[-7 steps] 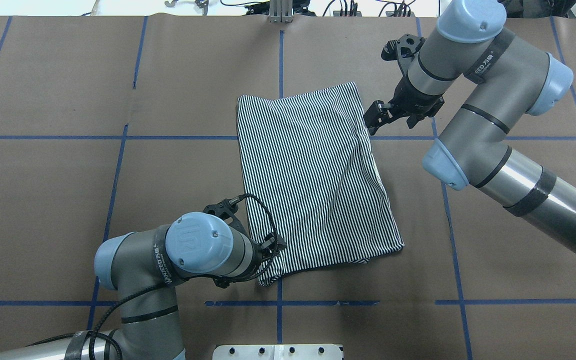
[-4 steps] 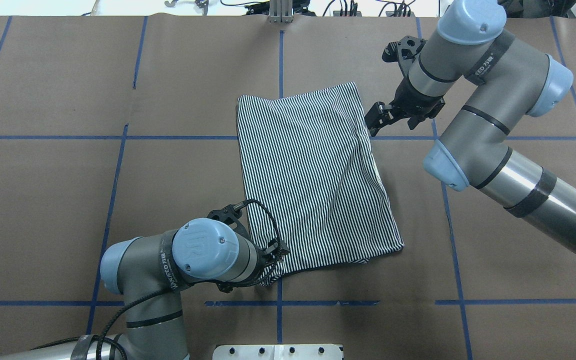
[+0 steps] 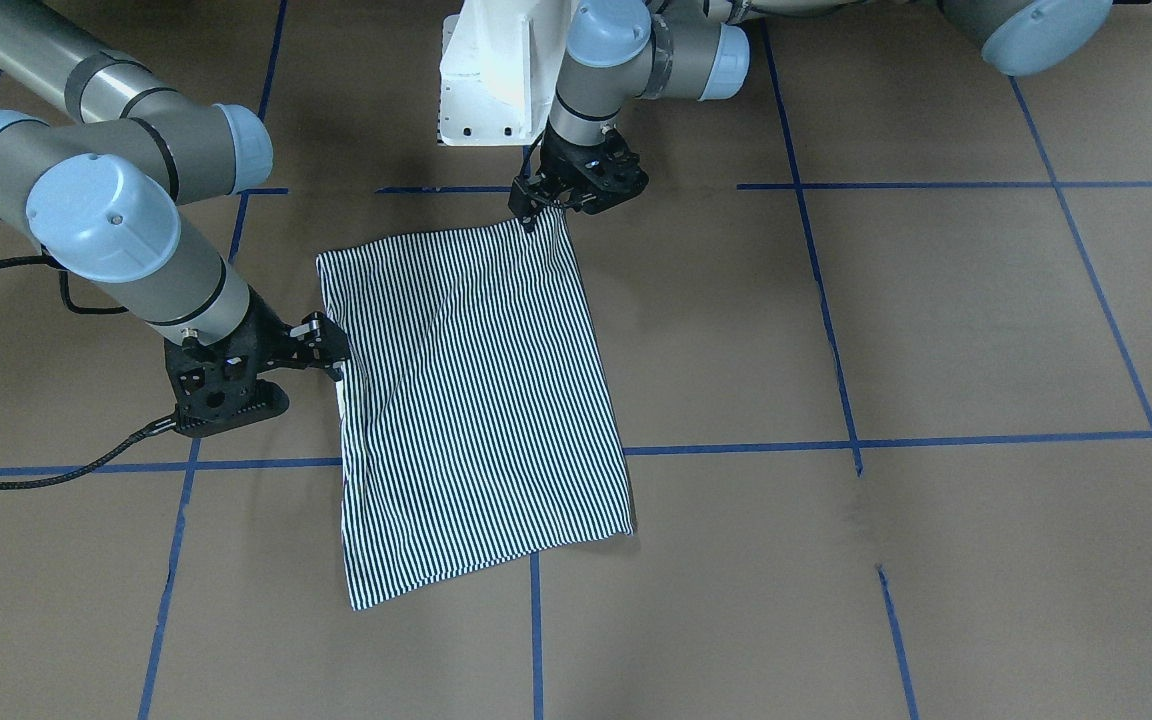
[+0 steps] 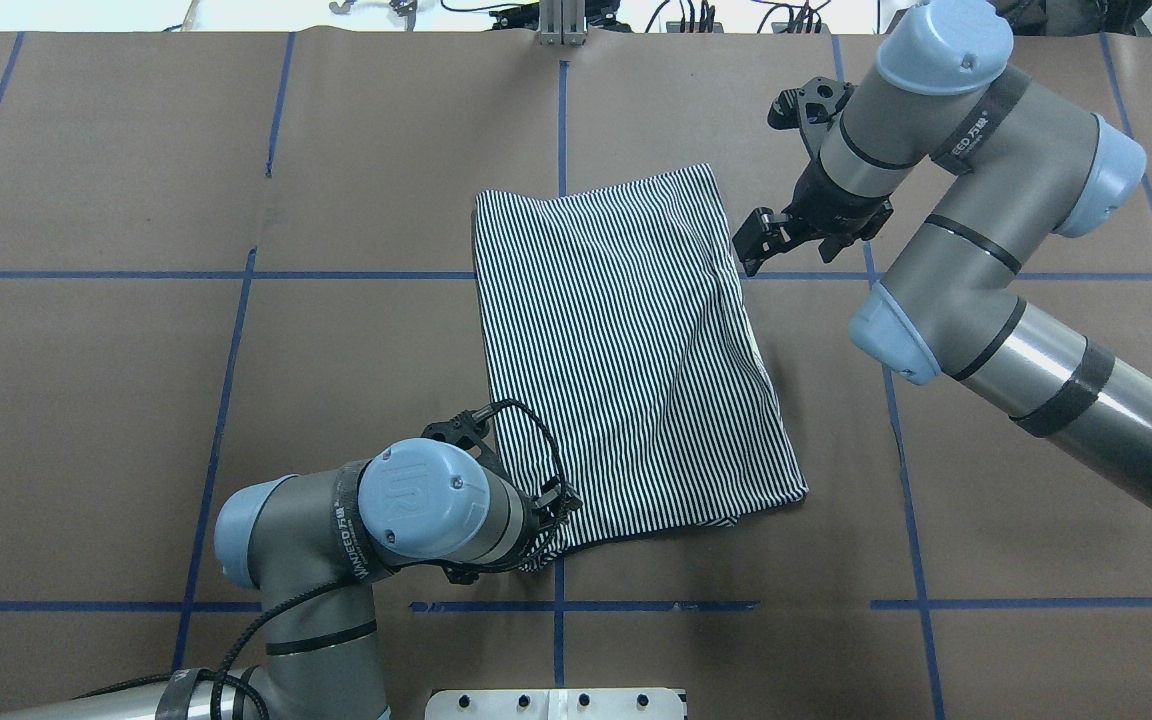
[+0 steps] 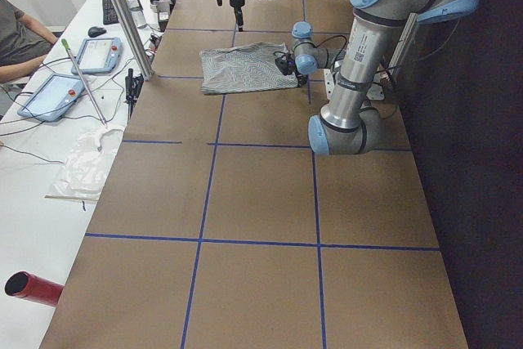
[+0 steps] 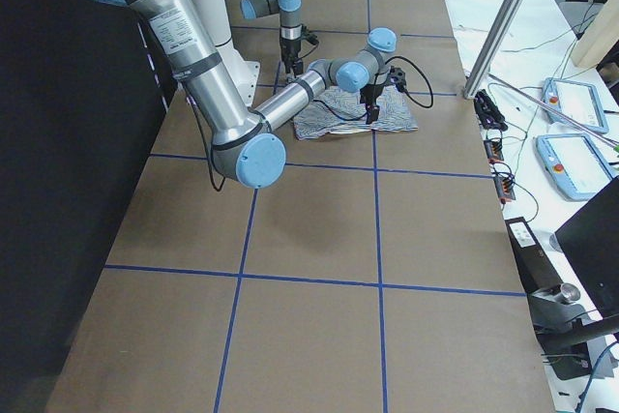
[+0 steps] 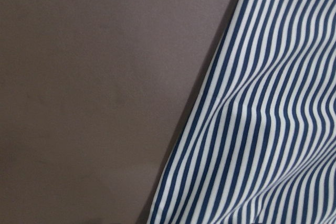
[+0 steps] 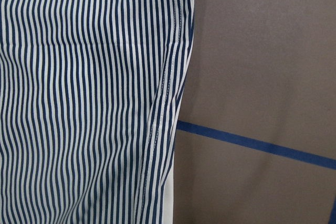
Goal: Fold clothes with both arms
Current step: 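Raise the right gripper off the shirt while the left gripper reaches its near corner, then lower the right gripper to the shirt's near edge beside the left gripper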
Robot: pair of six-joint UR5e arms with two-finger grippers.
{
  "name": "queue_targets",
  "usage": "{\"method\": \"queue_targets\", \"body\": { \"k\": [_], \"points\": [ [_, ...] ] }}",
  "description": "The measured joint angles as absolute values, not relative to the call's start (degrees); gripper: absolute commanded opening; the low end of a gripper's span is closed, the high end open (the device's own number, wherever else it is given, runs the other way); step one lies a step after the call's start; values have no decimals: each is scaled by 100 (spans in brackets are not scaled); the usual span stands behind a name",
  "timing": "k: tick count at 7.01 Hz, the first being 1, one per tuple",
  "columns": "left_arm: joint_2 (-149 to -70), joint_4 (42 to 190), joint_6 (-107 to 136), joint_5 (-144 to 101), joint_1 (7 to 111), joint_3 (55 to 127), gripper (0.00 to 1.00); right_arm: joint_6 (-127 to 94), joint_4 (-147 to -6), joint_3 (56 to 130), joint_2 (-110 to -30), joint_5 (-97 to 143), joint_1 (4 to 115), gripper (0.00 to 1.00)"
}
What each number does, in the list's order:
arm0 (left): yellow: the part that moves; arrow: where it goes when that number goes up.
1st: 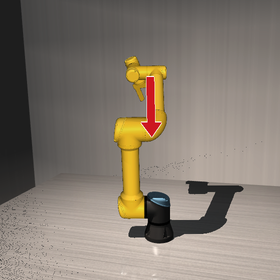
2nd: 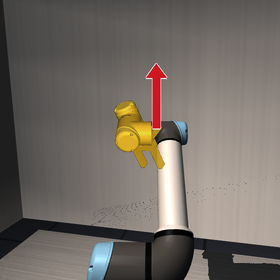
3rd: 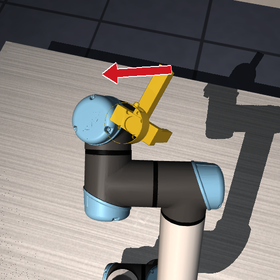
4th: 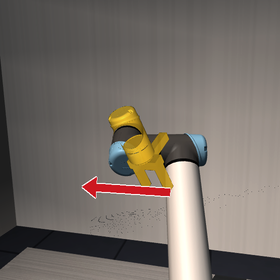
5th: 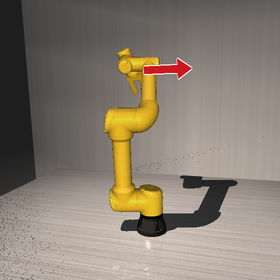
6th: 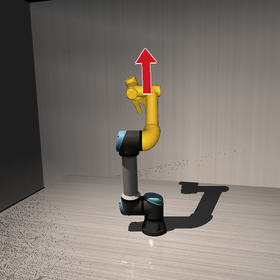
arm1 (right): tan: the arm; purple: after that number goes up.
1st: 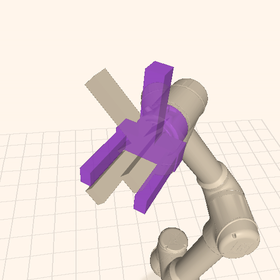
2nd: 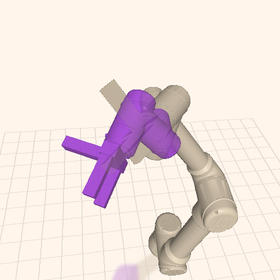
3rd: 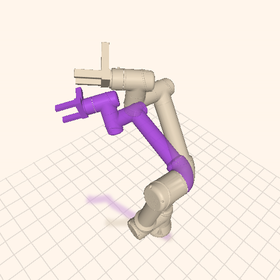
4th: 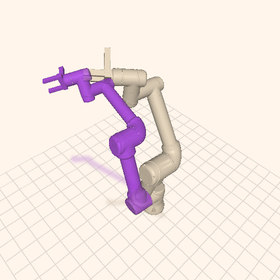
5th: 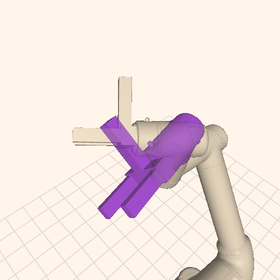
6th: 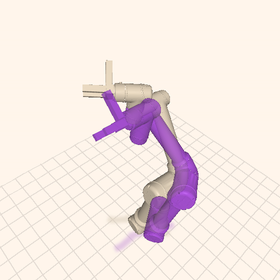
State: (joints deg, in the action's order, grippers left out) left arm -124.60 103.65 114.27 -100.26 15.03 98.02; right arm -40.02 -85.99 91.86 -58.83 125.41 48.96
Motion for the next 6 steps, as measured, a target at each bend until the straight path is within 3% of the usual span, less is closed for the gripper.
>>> {"method": "queue_targets", "body": {
  "k": [1,3,4,6],
  "points": [
    [-12473,10368,11463,-10004,1503,9770,57,-4000,-8597,9186,-5889,12537,4892,100],
    [-12482,10371,11531,-9987,1503,9745,5,-3999,-8596,9192,-5889,12539,4888,100],
    [-12484,10371,11573,-9974,1503,9745,0,-3999,-8596,9193,-5894,12539,4887,100],
    [-12474,10371,11548,-9839,1491,9774,0,-4003,-8596,9191,-5907,12534,4887,100]
  ]
}}
